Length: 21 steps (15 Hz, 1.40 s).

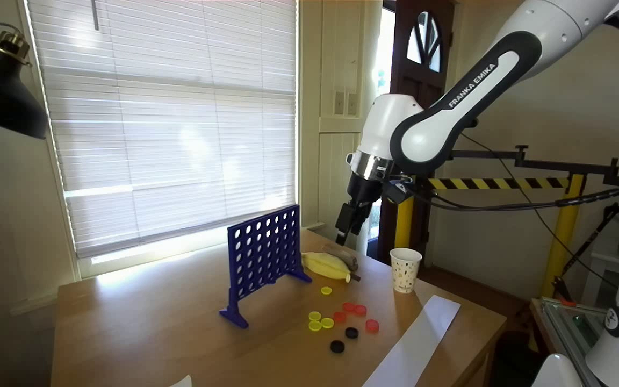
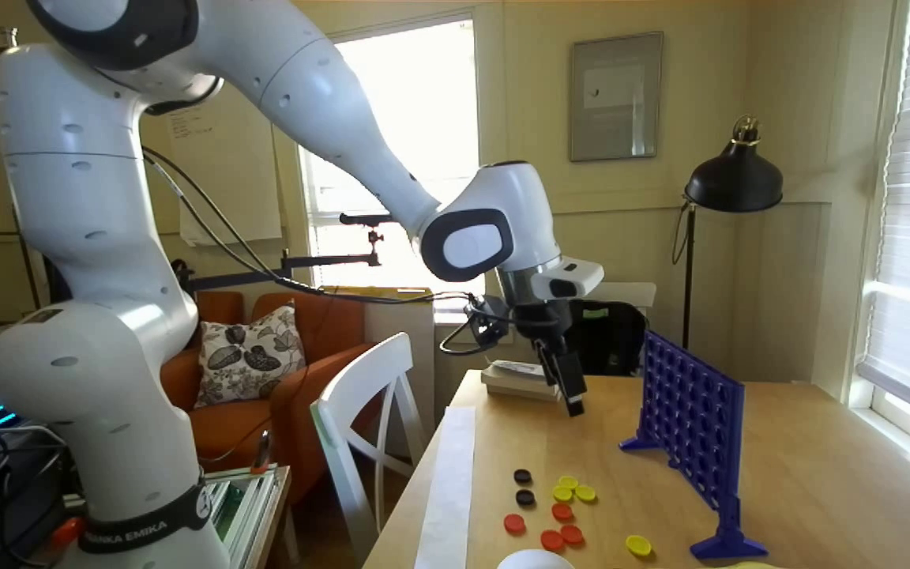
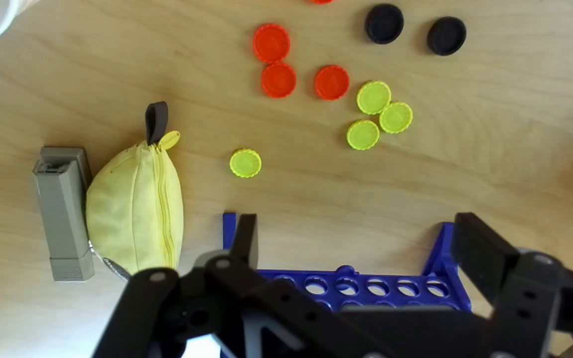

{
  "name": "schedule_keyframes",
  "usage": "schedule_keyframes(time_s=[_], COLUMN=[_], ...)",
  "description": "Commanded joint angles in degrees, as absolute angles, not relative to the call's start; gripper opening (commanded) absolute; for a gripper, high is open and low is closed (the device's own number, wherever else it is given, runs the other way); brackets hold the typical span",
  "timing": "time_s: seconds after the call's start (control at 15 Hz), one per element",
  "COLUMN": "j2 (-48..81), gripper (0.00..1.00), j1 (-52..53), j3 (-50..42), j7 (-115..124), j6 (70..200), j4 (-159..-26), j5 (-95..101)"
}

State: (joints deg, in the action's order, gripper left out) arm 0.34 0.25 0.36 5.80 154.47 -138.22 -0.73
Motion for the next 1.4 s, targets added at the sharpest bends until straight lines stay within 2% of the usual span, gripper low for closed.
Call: schedule_keyframes(time_s=[0.0, 0.6, 1.33], j2=[1.4, 2.9, 2.5], gripper=[1.0, 1.0, 1.0], j1=[0.0, 0.1, 0.1], j3=[-0.1, -0.6, -0.5], j7=[7.5, 6.3, 5.5], j6=[160.2, 167.3, 165.5], j4=[-139.6, -141.6, -141.0], j5=[1.3, -0.7, -0.8])
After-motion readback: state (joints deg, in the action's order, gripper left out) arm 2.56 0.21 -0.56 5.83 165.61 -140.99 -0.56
